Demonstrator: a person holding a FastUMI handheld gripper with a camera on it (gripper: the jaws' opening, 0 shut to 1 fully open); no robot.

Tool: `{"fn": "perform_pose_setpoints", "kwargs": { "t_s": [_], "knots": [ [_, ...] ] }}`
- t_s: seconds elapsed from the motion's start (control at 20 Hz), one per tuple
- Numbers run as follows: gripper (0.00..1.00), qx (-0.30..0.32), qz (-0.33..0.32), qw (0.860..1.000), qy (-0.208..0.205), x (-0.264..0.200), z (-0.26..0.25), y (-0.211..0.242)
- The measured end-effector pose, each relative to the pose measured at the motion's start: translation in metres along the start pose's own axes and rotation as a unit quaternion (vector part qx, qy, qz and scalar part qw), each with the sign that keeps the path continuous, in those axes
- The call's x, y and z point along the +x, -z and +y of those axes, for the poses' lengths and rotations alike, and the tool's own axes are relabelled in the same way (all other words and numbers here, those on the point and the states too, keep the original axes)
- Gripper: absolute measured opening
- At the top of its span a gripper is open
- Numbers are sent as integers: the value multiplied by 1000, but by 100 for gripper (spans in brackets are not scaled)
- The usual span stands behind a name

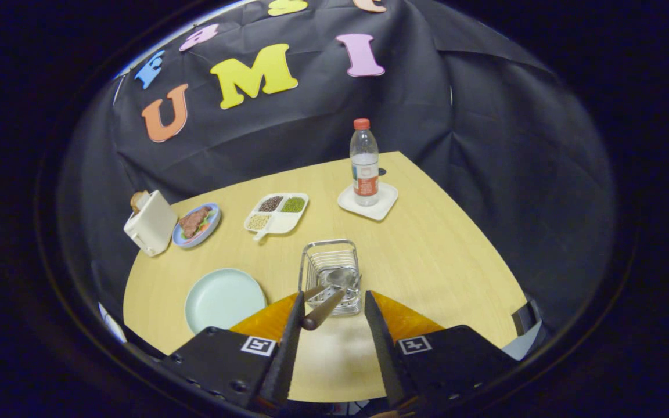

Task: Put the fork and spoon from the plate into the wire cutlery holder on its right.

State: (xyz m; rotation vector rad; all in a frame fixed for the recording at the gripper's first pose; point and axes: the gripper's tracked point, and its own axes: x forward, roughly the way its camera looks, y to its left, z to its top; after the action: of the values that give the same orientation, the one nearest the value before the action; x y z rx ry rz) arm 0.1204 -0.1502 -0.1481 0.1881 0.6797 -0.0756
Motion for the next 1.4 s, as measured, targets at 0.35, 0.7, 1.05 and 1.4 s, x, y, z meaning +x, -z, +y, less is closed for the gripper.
{"fn": "perform_pose_setpoints", "kwargs": {
  "t_s": [0.35,0.7,1.05,1.4],
  "knots": [
    [93,4,-54,999,-5,-34,16,-7],
    [96,-7,-153,988,-4,-114,51,-13],
    [96,-26,-259,965,-35,-201,102,-9],
    [96,-81,-330,938,-64,-246,142,7]
  ]
}}
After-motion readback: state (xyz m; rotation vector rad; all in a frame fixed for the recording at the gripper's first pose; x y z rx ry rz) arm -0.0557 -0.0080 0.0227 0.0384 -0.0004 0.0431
